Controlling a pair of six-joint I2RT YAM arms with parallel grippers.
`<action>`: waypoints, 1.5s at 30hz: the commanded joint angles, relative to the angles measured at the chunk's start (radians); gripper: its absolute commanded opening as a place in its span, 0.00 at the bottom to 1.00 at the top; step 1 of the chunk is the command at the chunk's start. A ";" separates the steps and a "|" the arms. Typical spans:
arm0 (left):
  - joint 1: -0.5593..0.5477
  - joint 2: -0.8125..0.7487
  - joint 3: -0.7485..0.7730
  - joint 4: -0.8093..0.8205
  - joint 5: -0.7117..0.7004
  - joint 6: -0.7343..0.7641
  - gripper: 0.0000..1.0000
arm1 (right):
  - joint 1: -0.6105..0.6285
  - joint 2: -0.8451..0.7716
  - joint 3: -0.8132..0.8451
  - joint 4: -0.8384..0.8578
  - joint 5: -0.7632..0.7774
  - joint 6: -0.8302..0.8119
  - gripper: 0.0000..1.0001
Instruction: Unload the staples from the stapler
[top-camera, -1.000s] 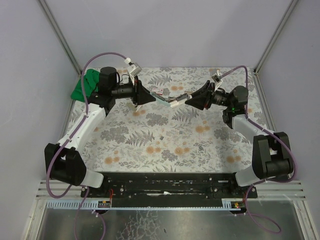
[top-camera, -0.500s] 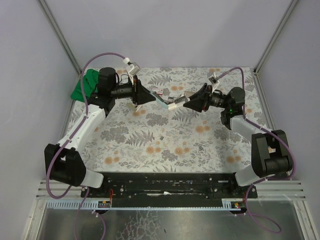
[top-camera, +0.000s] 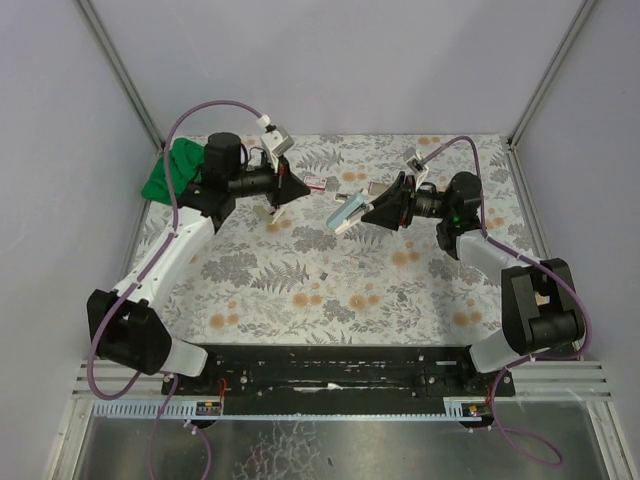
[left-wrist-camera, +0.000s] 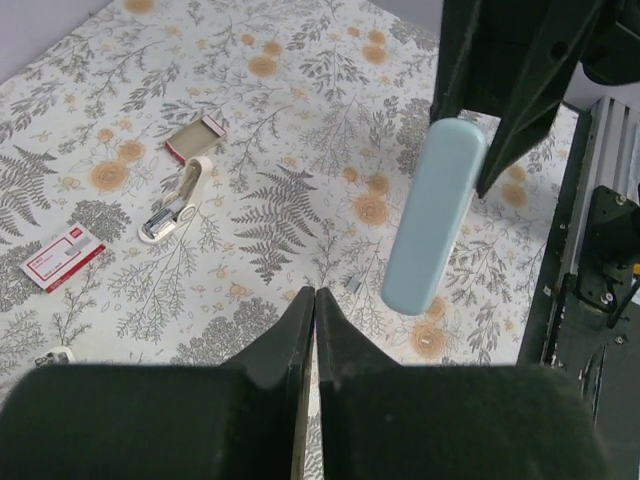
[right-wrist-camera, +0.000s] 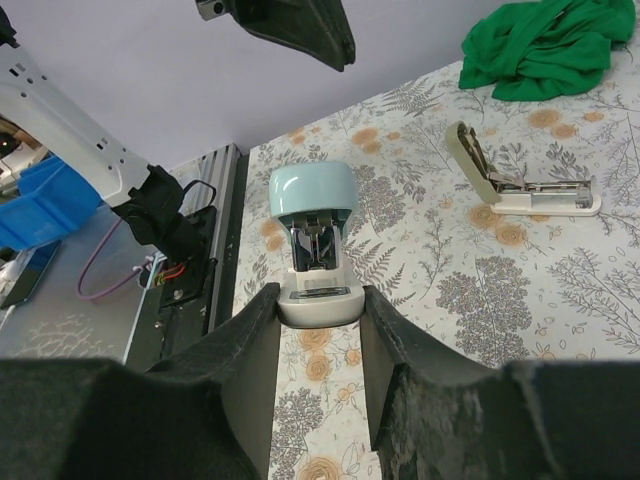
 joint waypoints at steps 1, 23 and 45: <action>-0.064 -0.011 0.082 -0.094 -0.074 0.113 0.14 | 0.005 -0.013 0.067 -0.020 -0.016 -0.065 0.00; -0.355 0.284 0.420 -0.427 -0.178 0.247 0.97 | 0.048 -0.117 0.087 -0.522 -0.048 -0.554 0.00; -0.153 0.168 0.347 -0.439 -0.078 0.236 0.23 | -0.005 -0.122 0.063 -0.305 -0.060 -0.350 0.00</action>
